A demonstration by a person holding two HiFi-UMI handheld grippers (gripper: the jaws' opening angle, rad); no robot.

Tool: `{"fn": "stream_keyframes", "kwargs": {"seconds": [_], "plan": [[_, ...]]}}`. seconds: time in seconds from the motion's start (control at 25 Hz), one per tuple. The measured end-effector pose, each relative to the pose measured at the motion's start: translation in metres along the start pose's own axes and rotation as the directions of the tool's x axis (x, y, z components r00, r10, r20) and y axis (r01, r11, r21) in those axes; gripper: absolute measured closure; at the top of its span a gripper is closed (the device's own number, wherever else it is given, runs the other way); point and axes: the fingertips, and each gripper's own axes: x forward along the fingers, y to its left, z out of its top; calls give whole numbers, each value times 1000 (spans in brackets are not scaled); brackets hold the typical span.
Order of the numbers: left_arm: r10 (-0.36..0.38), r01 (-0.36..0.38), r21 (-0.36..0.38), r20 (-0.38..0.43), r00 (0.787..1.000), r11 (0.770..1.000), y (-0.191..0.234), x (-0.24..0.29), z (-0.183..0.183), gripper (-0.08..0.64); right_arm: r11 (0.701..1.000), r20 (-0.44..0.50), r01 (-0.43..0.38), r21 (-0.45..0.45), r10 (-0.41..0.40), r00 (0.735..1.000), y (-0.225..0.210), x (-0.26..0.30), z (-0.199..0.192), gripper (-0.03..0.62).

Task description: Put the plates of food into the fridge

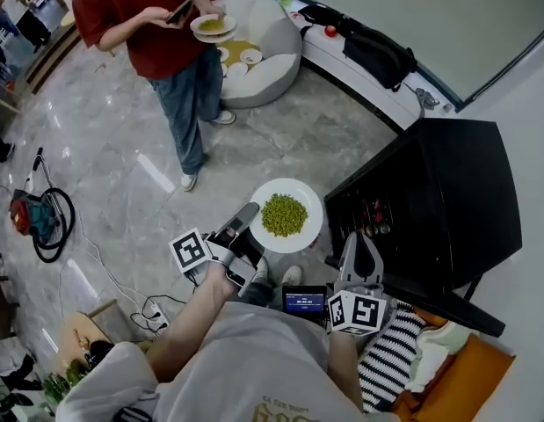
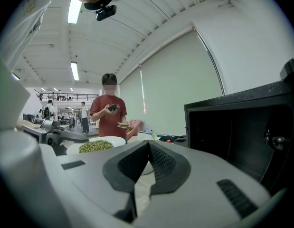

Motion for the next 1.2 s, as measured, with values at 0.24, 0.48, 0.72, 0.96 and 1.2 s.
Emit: {"fn": "stream_keyframes", "kwargs": {"seconds": [0.24,0.48,0.72,0.96,1.2], "plan": [[-6,6,-9,42,999,1000,-4,0,-15,541,999,9,-38,-11,38,999,-17,0,9,583],[-6,7,-20,41,999,1000,-1,6,-35,541,998,2,-63,20,63,998,-28,0,2,583],[2,-1,-24,15,1000,1000,4,16,-43,541,997,-26,-73,32,74,997,-32,2,-9,583],[4,-3,-32,15,1000,999,10,29,-36,541,996,-53,-71,53,73,996,-37,16,-21,583],[35,-34,-27,9,999,999,26,64,-33,541,995,-85,-90,51,95,992,-58,46,-33,583]]}}
